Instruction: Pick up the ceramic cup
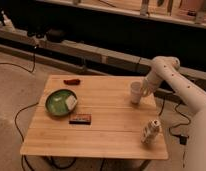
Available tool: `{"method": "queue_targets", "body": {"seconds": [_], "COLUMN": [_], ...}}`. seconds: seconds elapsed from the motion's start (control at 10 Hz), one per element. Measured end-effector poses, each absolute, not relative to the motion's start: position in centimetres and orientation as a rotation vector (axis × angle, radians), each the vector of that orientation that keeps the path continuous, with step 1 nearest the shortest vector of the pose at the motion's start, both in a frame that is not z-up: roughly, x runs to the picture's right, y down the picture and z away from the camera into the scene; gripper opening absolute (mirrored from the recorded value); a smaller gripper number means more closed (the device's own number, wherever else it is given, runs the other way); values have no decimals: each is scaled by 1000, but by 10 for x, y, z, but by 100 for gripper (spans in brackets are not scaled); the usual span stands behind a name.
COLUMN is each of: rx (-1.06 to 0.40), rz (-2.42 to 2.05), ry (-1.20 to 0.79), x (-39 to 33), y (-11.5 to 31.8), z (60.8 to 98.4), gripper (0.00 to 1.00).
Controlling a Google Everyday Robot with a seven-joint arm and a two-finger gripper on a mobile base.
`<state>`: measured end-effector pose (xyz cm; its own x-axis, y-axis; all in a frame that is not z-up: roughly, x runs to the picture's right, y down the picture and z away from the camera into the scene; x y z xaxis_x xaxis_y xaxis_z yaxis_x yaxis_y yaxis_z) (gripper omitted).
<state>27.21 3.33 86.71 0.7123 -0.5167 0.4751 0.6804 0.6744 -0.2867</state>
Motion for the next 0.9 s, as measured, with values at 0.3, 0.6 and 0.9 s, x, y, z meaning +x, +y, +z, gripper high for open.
{"method": "queue_targets", "body": {"seconds": [0.3,0.6,0.9], "rx": [-432,-435,-404], "rz": [-736,-777,-742], "ry": [-353,-280,-281], "x": [258,249,234], "y": [11,-6,-20], "z": [841,803,766], "gripper": [0,0,0]}}
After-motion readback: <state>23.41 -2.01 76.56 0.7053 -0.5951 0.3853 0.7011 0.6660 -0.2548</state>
